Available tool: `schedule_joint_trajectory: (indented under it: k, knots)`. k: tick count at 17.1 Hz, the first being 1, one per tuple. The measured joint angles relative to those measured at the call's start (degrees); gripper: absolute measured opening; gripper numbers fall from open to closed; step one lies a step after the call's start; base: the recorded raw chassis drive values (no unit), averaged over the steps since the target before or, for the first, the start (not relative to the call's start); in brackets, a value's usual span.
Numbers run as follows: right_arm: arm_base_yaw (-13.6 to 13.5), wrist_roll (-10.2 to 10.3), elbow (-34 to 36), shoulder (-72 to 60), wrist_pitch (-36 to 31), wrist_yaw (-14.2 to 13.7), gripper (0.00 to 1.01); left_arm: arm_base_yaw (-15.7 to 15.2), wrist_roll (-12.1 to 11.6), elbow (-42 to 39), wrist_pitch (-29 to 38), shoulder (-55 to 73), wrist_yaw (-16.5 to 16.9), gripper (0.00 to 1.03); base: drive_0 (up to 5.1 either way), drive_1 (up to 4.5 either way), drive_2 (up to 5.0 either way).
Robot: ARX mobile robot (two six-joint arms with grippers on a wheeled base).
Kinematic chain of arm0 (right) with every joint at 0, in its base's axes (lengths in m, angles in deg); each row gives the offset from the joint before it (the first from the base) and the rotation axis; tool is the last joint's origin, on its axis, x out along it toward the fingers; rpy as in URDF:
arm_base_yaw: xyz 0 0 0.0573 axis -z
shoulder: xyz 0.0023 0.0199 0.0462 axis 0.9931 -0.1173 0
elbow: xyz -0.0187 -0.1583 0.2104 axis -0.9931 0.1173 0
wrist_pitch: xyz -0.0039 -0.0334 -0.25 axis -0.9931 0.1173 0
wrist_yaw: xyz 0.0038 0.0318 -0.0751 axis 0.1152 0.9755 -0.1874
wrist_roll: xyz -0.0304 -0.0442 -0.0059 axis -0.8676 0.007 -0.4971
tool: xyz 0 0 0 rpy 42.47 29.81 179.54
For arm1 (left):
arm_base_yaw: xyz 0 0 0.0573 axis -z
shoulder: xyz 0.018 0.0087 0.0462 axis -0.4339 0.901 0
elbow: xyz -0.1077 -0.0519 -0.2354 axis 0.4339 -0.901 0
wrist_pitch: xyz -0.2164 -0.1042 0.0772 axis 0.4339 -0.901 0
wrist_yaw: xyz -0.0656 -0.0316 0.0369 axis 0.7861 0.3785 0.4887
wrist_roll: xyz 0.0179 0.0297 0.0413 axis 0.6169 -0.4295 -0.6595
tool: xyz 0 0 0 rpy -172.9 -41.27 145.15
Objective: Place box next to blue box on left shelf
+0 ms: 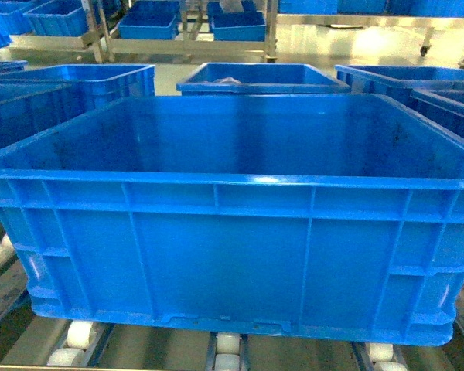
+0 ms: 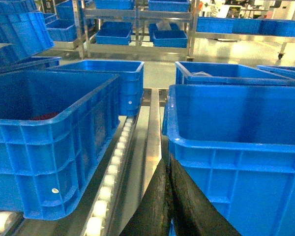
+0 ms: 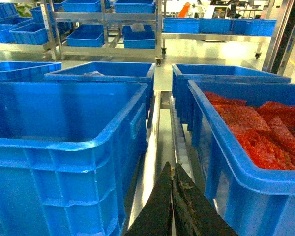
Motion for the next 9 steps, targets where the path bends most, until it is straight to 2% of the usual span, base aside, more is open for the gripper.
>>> schedule_joint_trajectory:
  k: [6, 7, 8, 9]
  knots:
    - [0.0, 0.0, 0.0, 5.5, 5.6, 0.0, 0.01, 0.0, 0.0, 0.0, -7.1, -7.2, 0.0, 0.03, 0.0, 0.0, 0.0]
    - [0.0, 0.0, 0.0, 7.5, 8.5, 0.0, 0.01, 0.0, 0.0, 0.0, -7.9, -8.0, 0.0, 0.03, 0.0, 0.0, 0.0]
    - [0.0, 0.0, 0.0, 13.5, 16.1, 0.0, 0.01, 0.0, 0.0, 0.0, -8.9, -8.9, -0.2, 0.03, 0.0, 0.0, 0.0]
    - [0.0, 0.0, -0.3, 15.1, 14.5, 0.0, 0.01, 0.0, 0.0, 0.0, -9.7, -9.6, 0.0, 0.03, 0.0, 0.0, 0.0]
